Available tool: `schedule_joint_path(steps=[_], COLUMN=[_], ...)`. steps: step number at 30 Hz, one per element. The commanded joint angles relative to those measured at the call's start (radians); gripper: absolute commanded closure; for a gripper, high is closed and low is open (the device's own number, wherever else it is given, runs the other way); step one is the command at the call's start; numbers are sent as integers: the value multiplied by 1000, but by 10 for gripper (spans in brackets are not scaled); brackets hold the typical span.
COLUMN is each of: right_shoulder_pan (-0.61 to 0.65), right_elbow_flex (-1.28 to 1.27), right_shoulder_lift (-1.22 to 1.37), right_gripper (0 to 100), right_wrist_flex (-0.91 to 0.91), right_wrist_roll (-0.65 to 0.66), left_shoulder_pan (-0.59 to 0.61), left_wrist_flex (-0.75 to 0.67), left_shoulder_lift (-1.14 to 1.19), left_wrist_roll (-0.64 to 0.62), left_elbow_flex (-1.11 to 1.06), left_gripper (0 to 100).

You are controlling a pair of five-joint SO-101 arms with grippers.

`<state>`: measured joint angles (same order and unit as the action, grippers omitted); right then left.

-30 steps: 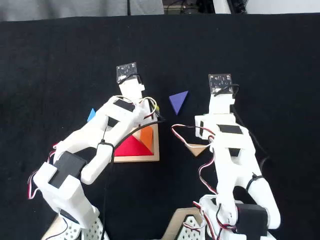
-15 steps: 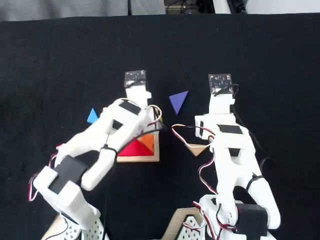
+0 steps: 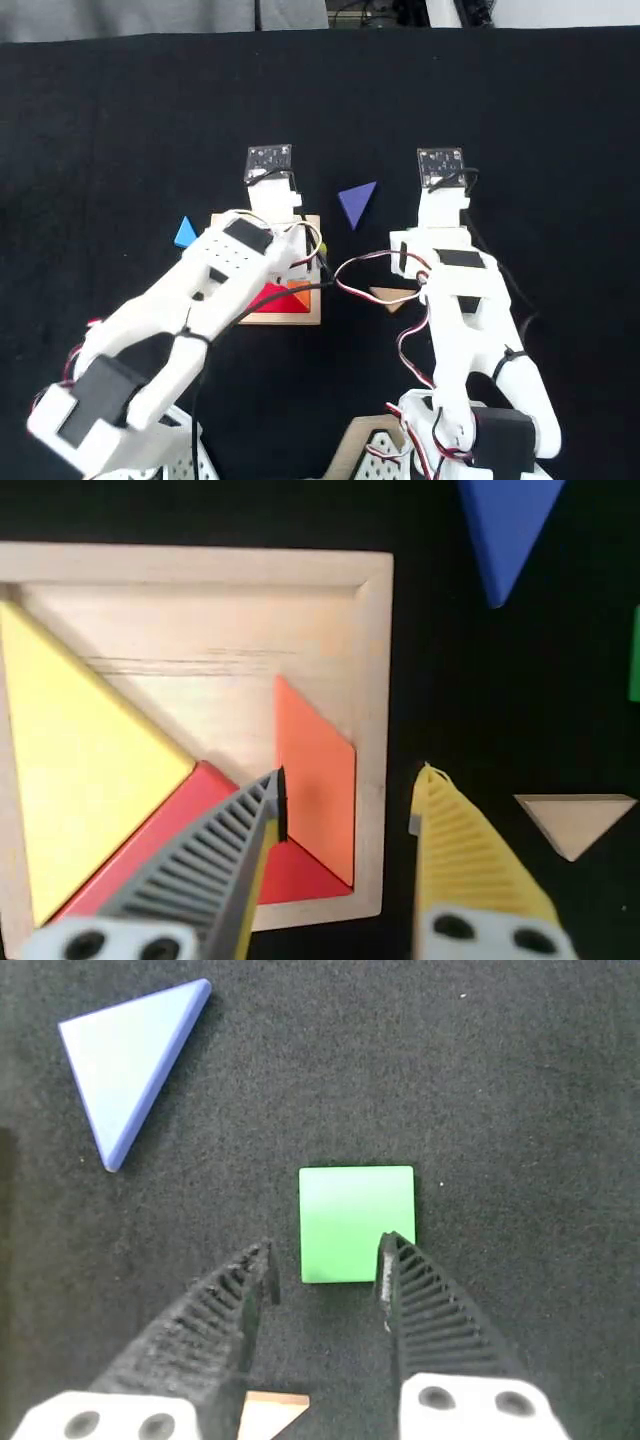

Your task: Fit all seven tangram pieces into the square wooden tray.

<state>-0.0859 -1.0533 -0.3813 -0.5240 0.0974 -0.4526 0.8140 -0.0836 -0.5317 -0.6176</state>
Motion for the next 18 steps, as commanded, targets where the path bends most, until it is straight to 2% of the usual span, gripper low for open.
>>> schedule_joint_path(steps=[1, 5, 10, 15, 18], right_shoulder_pan=[12, 11, 12, 14, 14], right_elbow_flex=[28, 28, 28, 28, 28], right_shoulder_lift=[-38, -38, -38, -36, -36], right_gripper=[832, 832, 832, 832, 832], right_wrist_flex=[14, 14, 17, 18, 20], right_wrist_roll=[0, 0, 0, 0, 0], left_shoulder_pan=[5, 163, 366, 450, 498], left_wrist_flex=[8, 58, 124, 124, 86], left_shoulder_lift=[-123, -290, -586, -813, -842], left_wrist_roll=[14, 20, 143, 241, 278], left_elbow_flex=[-15, -28, -65, -185, -229], left_gripper=[784, 784, 782, 779, 779])
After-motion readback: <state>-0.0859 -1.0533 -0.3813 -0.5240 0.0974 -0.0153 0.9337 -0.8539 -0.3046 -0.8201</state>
